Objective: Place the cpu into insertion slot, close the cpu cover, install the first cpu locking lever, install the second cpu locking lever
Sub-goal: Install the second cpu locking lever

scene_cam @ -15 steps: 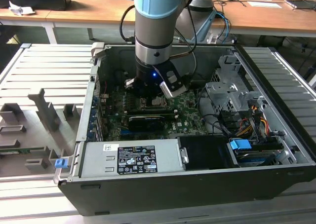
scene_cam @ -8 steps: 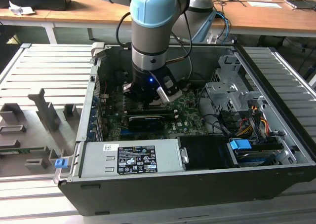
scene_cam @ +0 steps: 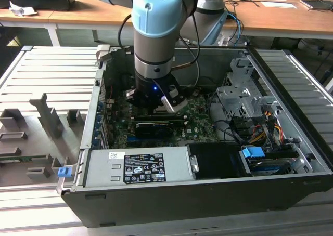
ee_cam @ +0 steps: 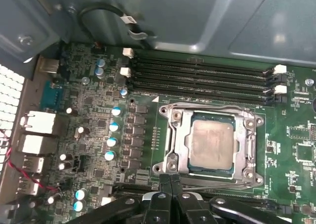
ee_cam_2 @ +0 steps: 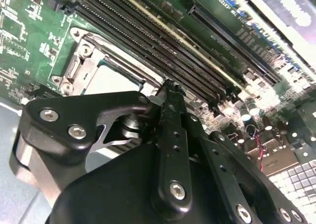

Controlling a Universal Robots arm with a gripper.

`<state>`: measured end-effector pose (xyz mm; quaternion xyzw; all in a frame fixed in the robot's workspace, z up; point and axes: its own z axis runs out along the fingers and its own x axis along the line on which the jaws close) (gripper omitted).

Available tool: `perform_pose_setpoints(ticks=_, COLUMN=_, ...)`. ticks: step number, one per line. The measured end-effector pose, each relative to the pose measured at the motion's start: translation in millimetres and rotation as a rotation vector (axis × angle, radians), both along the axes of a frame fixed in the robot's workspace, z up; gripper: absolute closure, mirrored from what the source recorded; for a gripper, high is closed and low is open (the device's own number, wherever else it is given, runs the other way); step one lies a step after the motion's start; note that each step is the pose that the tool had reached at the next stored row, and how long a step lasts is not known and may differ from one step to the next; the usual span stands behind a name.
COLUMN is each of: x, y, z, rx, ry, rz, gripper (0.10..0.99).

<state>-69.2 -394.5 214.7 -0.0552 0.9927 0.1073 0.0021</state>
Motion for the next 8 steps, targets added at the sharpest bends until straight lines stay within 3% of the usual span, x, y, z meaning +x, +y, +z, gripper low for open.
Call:
perform_pose_setpoints(ticks=3, x=-3.4, y=-3.5, z=-0.2, rx=0.022, ry=0.0001, rz=0.000, gripper=0.980)
perform_pose_setpoints(ticks=6, x=-4.0, y=-4.5, z=-3.7, rx=0.032, ry=0.0002, rz=0.000, gripper=0.980)
perform_pose_setpoints(ticks=8, x=-4.8, y=-4.8, z=-6.0, rx=0.050, ry=0.0000, rz=0.000, gripper=0.980)
